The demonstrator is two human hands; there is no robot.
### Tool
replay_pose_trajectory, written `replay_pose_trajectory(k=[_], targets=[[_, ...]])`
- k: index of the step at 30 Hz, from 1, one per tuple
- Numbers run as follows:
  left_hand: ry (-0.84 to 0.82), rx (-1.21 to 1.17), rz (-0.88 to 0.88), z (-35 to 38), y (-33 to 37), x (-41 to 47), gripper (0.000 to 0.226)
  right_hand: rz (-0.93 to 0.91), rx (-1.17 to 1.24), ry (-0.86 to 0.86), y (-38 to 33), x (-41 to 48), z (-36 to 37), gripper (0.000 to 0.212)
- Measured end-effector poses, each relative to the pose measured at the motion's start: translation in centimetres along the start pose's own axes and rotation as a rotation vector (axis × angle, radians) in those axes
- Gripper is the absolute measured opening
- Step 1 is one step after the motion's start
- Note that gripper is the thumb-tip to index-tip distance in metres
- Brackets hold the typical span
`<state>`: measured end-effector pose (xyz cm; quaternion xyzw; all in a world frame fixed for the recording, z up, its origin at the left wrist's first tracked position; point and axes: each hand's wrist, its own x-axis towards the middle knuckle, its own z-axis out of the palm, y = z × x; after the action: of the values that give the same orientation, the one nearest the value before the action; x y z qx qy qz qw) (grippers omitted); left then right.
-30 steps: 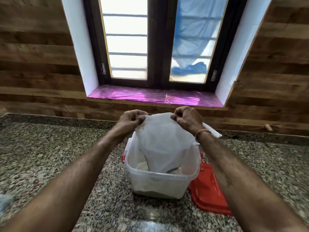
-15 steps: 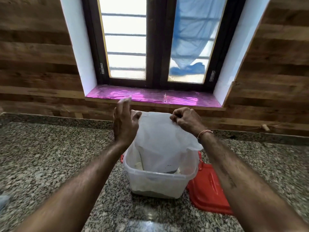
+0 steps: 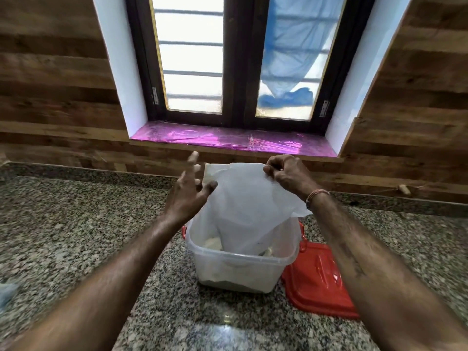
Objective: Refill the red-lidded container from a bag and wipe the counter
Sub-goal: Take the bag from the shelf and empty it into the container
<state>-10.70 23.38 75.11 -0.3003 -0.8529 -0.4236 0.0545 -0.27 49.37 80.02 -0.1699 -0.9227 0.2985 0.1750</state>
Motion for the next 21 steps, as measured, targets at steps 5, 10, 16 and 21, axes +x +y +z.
replay_pose_trajectory(k=[5, 10, 16, 21], targets=[[-0.344, -0.727, -0.165, -0.4, 0.5, -0.2, 0.043, 0.011, 0.145, -0.021, 0.3, 0.5, -0.6, 0.025], [-0.136, -0.921, -0.187, -0.2, 0.9, 0.6, 0.024, -0.034, 0.181, -0.021, 0.8, -0.3, -2.0, 0.02], [0.05, -1.013, -0.202, -0.3, 0.6, 1.8, 0.028, 0.104, 0.421, -0.216, 4.8, -4.5, -5.1, 0.034], [0.052, -0.972, -0.218, 0.7, 0.6, 3.1, 0.028, 0.143, 0.635, -0.103, 8.1, -6.8, -4.4, 0.024]])
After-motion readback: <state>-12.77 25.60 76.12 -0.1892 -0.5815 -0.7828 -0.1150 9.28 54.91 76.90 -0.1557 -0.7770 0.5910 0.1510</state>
